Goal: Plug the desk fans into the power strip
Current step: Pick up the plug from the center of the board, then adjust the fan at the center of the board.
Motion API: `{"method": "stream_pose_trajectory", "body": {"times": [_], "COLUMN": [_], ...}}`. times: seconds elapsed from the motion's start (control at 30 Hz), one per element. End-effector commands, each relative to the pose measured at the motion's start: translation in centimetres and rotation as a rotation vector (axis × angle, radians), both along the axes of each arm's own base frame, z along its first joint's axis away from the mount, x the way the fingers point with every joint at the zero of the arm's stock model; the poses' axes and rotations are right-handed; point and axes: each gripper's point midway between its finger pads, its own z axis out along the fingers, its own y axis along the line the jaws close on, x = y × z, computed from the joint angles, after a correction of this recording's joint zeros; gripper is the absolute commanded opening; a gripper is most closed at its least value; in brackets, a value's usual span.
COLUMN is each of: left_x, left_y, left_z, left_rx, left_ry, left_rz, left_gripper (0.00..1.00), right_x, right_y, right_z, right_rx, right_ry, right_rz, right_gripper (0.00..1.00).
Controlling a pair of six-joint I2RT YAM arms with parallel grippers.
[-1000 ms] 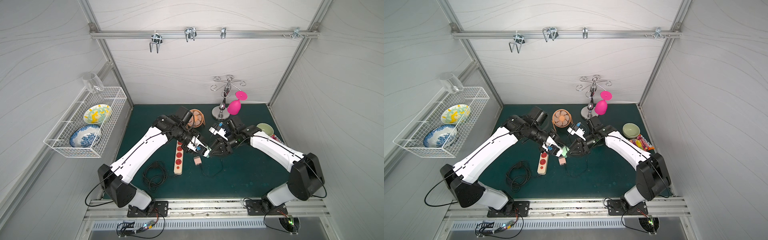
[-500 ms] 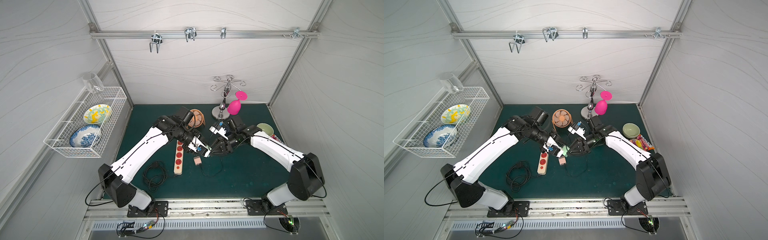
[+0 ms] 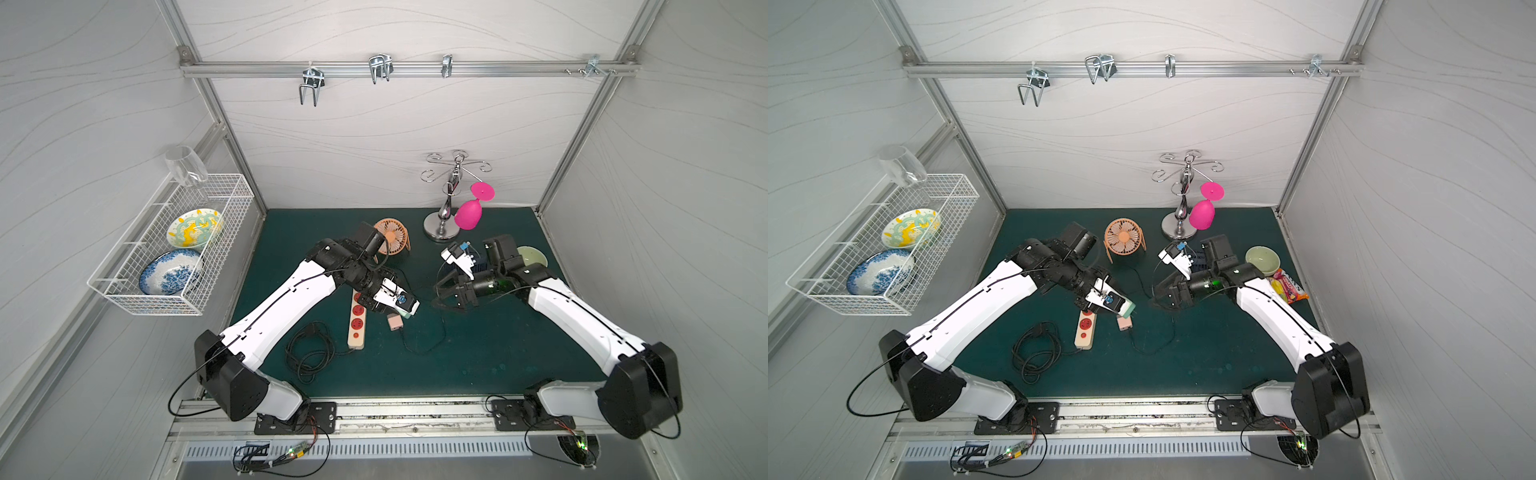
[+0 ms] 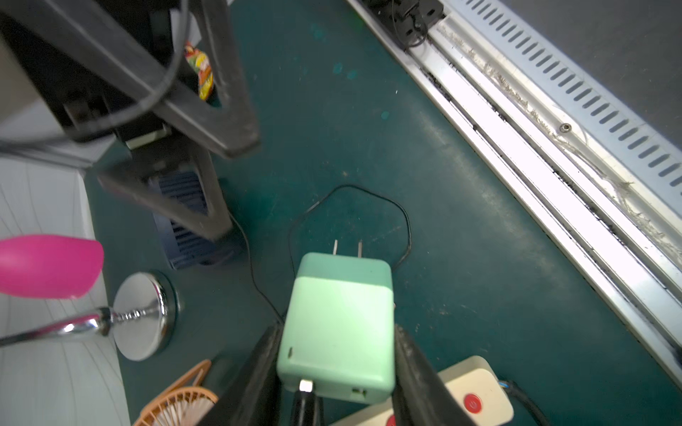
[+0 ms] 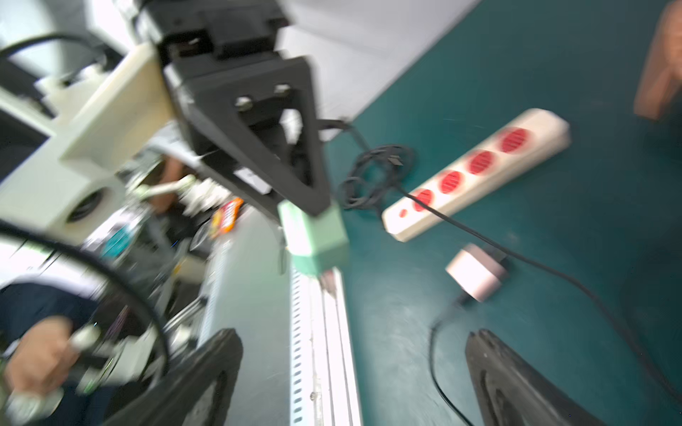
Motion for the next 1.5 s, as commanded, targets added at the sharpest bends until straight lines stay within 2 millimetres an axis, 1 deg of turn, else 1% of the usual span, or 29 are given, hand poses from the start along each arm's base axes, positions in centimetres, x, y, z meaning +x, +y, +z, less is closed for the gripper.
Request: {"method": "stream_pose_trajectory", "body": {"times": [0.0, 0.07, 0.13, 0.23, 0.3, 0.4, 0.43, 0.5, 0.53, 0.57, 0.6, 0.67, 0.7, 0.77, 0.87, 0.93, 1.1, 1.2, 1.33, 1.4, 1.47], "left_x": [1.9, 3.1, 4.6, 6.3, 7.0, 7.5, 7.5, 7.2, 7.2, 7.4, 7.7, 8.5, 9.0, 10.1, 11.3, 11.8, 12.9, 13.5, 13.9, 13.9, 13.8], "left_y": [2.1, 3.1, 3.8, 4.7, 4.9, 4.9, 4.8, 4.7, 4.6, 4.5, 4.5, 4.8, 5.0, 5.8, 7.4, 8.3, 9.9, 10.7, 11.6, 11.8, 11.9], "left_z": [-0.4, -1.3, -1.9, -2.3, -2.4, -1.8, -1.4, -0.7, -0.3, 0.2, 0.7, 1.6, 2.0, 1.9, 0.8, 0.3, -1.4, -2.3, -4.5, -5.0, -5.6], "left_rx": [0.042, 0.071, 0.098, 0.111, 0.108, 0.091, 0.078, 0.046, 0.021, -0.016, -0.043, -0.098, -0.122, -0.128, -0.074, -0.036, 0.070, 0.133, 0.266, 0.312, 0.364], "left_ry": [-0.004, -0.007, -0.019, -0.011, 0.002, 0.025, 0.034, 0.061, 0.073, 0.101, 0.115, 0.128, 0.124, 0.101, 0.075, 0.088, 0.107, 0.097, 0.097, 0.126, 0.150], "left_rz": [0.151, 0.218, 0.293, 0.399, 0.450, 0.510, 0.522, 0.536, 0.550, 0.592, 0.624, 0.691, 0.716, 0.767, 0.816, 0.832, 0.857, 0.854, 0.798, 0.771, 0.723], "left_gripper": [0.04, 0.04, 0.03, 0.03, 0.03, 0.02, 0.02, 0.02, 0.02, 0.02, 0.02, 0.00, 0.00, 0.00, 0.00, 0.00, 0.00, 0.00, 0.00, 0.00, 0.00], "right_x": [3.5, 4.9, 6.7, 10.0, 12.1, 15.2, 16.3, 18.2, 19.0, 20.1, 20.8, 21.5, 21.7, 21.2, 20.0, 19.2, 17.3, 16.2, 14.9, 14.4, 13.8], "right_y": [-3.2, -5.0, -7.0, -10.6, -12.9, -15.4, -16.0, -16.5, -16.5, -16.3, -16.1, -15.6, -15.3, -14.7, -14.1, -13.7, -12.5, -11.4, -9.9, -9.8, -10.5], "right_z": [-1.4, -1.5, -1.7, -2.7, -3.3, -4.4, -4.4, -5.1, -5.4, -6.3, -6.8, -7.8, -8.2, -8.8, -9.5, -9.7, -10.2, -10.3, -10.3, -9.8, -9.3], "right_rx": [-0.111, -0.149, -0.210, -0.340, -0.386, -0.411, -0.404, -0.391, -0.383, -0.381, -0.378, -0.377, -0.371, -0.354, -0.333, -0.311, -0.272, -0.256, -0.249, -0.245, -0.258], "right_ry": [-0.012, -0.029, -0.037, -0.058, -0.045, 0.013, 0.030, 0.068, 0.078, 0.104, 0.121, 0.172, 0.198, 0.235, 0.273, 0.302, 0.356, 0.379, 0.398, 0.400, 0.374], "right_rz": [-0.269, -0.382, -0.505, -0.705, -0.828, -0.971, -1.014, -1.061, -1.071, -1.073, -1.069, -1.052, -1.047, -1.029, -1.021, -1.008, -0.979, -0.961, -0.929, -0.925, -0.942], "right_gripper": [0.99, 0.99, 0.99, 0.99, 0.99, 0.99, 0.98, 0.97, 0.97, 0.96, 0.96, 0.94, 0.92, 0.90, 0.87, 0.84, 0.78, 0.75, 0.74, 0.74, 0.76]}}
